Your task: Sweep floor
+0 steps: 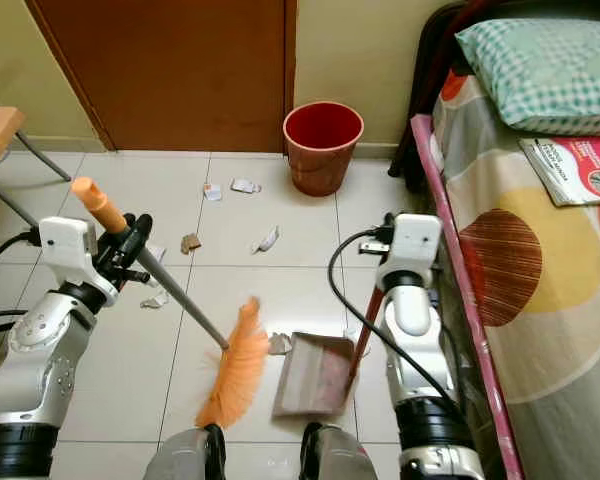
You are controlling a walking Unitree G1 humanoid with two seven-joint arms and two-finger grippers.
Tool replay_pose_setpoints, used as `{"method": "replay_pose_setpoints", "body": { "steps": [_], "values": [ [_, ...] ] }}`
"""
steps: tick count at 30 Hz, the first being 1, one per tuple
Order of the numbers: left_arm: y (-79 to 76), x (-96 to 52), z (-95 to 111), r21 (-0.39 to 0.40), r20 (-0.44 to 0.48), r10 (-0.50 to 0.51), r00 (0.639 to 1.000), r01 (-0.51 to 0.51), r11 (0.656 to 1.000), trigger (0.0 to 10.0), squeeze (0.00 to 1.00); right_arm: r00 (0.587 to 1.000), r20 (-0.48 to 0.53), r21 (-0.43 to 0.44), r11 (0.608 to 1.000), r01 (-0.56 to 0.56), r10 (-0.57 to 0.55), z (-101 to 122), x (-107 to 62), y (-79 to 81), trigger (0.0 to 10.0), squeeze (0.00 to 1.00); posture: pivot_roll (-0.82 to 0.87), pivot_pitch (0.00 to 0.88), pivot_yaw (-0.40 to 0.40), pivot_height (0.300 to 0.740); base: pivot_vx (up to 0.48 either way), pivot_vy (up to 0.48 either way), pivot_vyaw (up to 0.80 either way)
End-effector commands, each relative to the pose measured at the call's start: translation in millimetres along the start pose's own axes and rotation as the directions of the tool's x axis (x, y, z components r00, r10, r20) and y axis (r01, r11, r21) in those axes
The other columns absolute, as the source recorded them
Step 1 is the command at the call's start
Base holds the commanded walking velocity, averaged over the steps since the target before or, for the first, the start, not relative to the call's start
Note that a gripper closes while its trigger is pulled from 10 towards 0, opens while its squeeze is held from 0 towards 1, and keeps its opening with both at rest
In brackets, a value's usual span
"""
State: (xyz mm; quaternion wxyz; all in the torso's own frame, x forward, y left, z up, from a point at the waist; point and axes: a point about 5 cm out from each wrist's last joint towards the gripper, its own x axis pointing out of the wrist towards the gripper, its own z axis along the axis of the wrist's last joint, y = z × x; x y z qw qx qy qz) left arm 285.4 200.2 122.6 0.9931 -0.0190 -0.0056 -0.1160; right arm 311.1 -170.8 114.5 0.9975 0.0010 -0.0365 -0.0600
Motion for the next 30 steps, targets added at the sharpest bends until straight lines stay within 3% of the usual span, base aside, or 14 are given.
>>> {"method": "replay_pose_setpoints", "body": {
  "steps": [1,5,9,14,16,23,30],
  "values": [
    [-4.3,-8.4,-17.1,-0.015,-0.067,-0.013,0.998,0.012,1.0,10.0,0.0,1.0,0.031,0.01,1.0,0.0,0.0,9.5,-2.4,-7.2,10.0,0.0,0.04,0.133,-0.042,0.74,0.0,0.0,0.0],
    [-9.7,-12.2,-25.3,-0.014,-0.084,-0.027,0.996,0.026,1.0,10.0,0.0,1.0,0.027,-0.027,1.0,-0.014,0.014,5.7,-6.3,-8.2,10.0,0.0,0.03,0.126,-0.04,0.74,0.0,0.0,0.0],
    [-27.0,-7.3,-22.4,-0.024,-0.067,-0.099,0.993,0.097,0.995,10.0,0.0,1.0,0.009,-0.105,0.994,0.022,-0.021,2.7,-1.4,-6.2,10.0,0.0,0.04,0.132,-0.037,0.74,0.0,0.0,0.0],
    [-40.7,-4.2,-21.2,-0.025,-0.068,-0.179,0.981,0.178,0.984,10.0,0.0,0.999,-0.018,-0.122,0.992,0.028,-0.031,-2.2,5.2,-0.6,10.0,0.0,0.04,0.133,-0.035,0.74,0.0,0.0,0.0],
    [-55.5,-3.2,-20.3,-0.034,-0.076,-0.279,0.957,0.277,0.96,10.0,0.0,0.999,-0.027,-0.137,0.99,0.037,-0.041,-6.0,10.3,6.0,10.0,0.0,0.05,0.137,-0.032,0.74,0.0,0.0,0.0],
    [-82.2,-5.1,-11.9,-0.146,-0.043,-0.425,0.904,0.415,0.898,10.0,0.0,0.999,-0.009,-0.166,0.985,0.048,-0.05,-4.9,14.2,15.4,10.0,0.0,0.05,0.137,-0.032,0.74,0.0,0.0,0.0],
    [-94.4,-9.0,-8.7,-0.166,-0.038,-0.502,0.864,0.49,0.856,10.0,0.0,0.998,-0.007,-0.169,0.984,0.055,-0.057,-6.1,16.1,17.4,10.0,0.0,0.05,0.142,-0.031,0.74,0.0,0.0,0.0]
  ]
}}
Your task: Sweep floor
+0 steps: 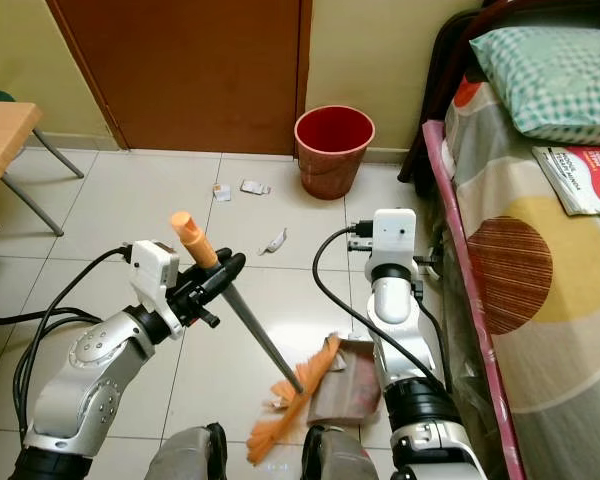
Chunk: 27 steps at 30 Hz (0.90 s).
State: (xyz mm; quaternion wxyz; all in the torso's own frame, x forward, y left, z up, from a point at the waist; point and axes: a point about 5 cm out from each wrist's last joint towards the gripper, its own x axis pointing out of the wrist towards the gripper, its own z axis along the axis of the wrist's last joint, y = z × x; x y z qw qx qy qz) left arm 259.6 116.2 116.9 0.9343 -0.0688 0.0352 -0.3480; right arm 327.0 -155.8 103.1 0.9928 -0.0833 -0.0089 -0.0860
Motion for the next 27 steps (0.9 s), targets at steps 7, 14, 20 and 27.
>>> {"method": "replay_pose_setpoints", "body": {
  "steps": [7,14,20,27],
  "values": [
    [-7.0,10.0,24.5,-0.108,0.113,0.007,0.994,0.005,0.994,10.0,0.0,0.999,0.032,0.082,0.996,-0.023,0.02,7.0,2.6,8.5,10.0,0.0,0.05,0.142,-0.031,0.74,0.0,0.0,0.0],
    [33.6,-1.4,38.8,-0.046,0.158,0.213,0.964,-0.209,0.977,10.0,0.0,1.0,0.024,0.121,0.992,-0.02,0.017,5.5,1.3,2.0,10.0,0.0,0.05,0.141,-0.032,0.74,0.0,0.0,0.0],
    [51.2,-12.9,57.4,-0.027,0.199,0.274,0.941,-0.274,0.961,10.0,0.0,1.0,0.021,0.133,0.991,-0.013,0.01,2.9,-2.9,-5.1,10.0,0.0,0.05,0.149,-0.031,0.74,0.0,0.0,0.0],
    [65.7,-18.1,77.5,-0.011,0.244,0.3,0.922,-0.307,0.952,10.0,0.0,1.0,0.016,0.143,0.99,-0.013,0.011,1.8,-4.6,-6.5,10.0,0.0,0.05,0.147,-0.027,0.74,0.0,0.0,0.0]
  ]
}}
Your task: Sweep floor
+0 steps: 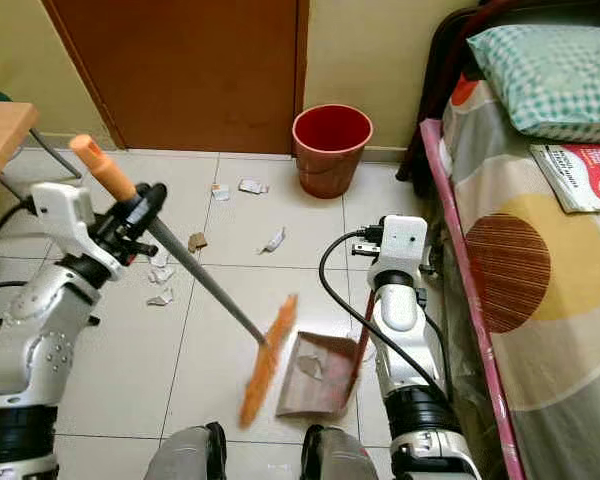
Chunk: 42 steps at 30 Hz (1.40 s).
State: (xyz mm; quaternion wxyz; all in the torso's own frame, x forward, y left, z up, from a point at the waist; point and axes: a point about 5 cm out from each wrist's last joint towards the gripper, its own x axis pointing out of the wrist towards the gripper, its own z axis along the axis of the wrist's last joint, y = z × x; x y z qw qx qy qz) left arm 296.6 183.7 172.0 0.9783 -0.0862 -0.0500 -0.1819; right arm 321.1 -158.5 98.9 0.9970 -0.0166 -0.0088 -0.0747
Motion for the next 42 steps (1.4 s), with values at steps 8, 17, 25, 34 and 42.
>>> {"method": "replay_pose_setpoints", "body": {
  "steps": [8,17,25,34,42],
  "values": [
    [13.9,-14.0,-17.5,0.061,-0.075,0.02,0.997,-0.016,0.998,10.0,0.0,0.999,0.043,0.077,0.997,-0.008,0.005,10.8,-4.5,-7.2,10.0,0.0,0.05,0.132,-0.025,0.74,0.0,0.0,0.0],
    [24.1,-45.7,-73.9,0.237,-0.187,0.164,0.969,-0.117,0.964,10.0,0.0,0.993,0.107,0.066,0.996,-0.059,0.051,21.3,-19.8,-22.9,10.0,0.0,0.03,0.082,-0.022,0.74,0.0,0.0,0.0],
    [23.9,-40.1,-69.7,0.217,-0.13,0.181,0.975,-0.15,0.964,10.0,0.0,0.993,0.114,0.086,0.995,-0.049,0.039,28.0,-19.9,-28.2,10.0,0.0,0.03,0.07,-0.021,0.74,0.0,0.0,0.0],
    [20.5,-38.8,-72.6,0.225,-0.111,0.171,0.979,-0.143,0.964,10.0,0.0,0.991,0.123,0.103,0.992,-0.07,0.057,32.8,-20.3,-22.2,10.0,0.0,0.03,0.07,-0.02,0.74,0.0,0.0,0.0],
    [21.6,-36.2,-72.9,0.226,-0.104,0.167,0.98,-0.14,0.964,10.0,0.0,0.992,0.118,0.106,0.992,-0.063,0.05,34.0,-18.8,-25.1,10.0,0.0,0.02,0.065,-0.019,0.74,0.0,0.0,0.0]
  ]
}}
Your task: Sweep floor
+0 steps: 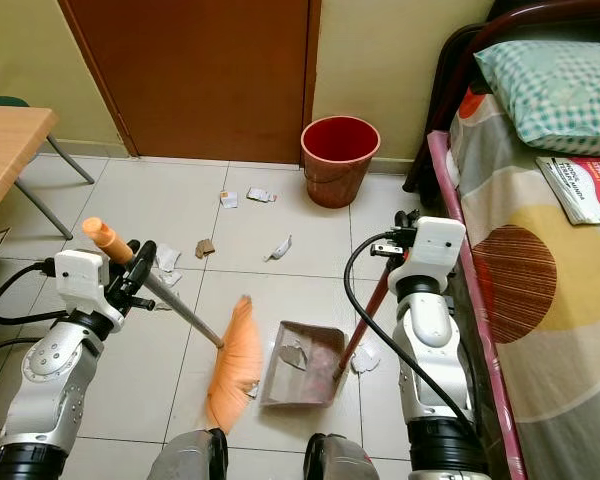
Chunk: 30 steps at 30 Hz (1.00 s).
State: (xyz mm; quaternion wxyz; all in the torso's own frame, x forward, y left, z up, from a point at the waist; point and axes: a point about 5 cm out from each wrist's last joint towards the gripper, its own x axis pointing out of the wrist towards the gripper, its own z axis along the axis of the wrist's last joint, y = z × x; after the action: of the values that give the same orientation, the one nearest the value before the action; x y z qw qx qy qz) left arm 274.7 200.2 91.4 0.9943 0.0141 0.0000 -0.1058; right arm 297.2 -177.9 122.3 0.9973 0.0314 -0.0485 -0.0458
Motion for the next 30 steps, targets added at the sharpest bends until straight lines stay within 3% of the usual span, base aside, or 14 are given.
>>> {"method": "replay_pose_setpoints", "body": {
  "steps": [1,9,30],
  "values": [
    [2.4,0.9,1.2,0.03,0.003,0.004,1.0,-0.004,1.0,10.0,0.0,0.999,0.042,0.007,1.0,-0.002,0.002,11.0,2.3,-0.9,10.0,0.0,0.02,0.065,-0.019,0.74,0.0,0.0,0.0],
    [-0.1,4.1,1.3,0.025,0.011,-0.005,1.0,0.005,1.0,10.0,0.0,0.999,0.044,0.007,1.0,0.001,-0.001,12.4,3.7,-2.6,10.0,0.0,0.02,0.06,-0.019,0.74,0.254,0.0,0.0],
    [1.6,7.1,1.7,0.021,0.023,-0.001,1.0,0.001,1.0,10.0,0.0,0.998,0.061,0.01,1.0,0.002,-0.003,17.4,9.9,-3.9,10.0,0.0,0.02,0.048,-0.023,0.74,0.404,0.0,0.0]
  ]
}}
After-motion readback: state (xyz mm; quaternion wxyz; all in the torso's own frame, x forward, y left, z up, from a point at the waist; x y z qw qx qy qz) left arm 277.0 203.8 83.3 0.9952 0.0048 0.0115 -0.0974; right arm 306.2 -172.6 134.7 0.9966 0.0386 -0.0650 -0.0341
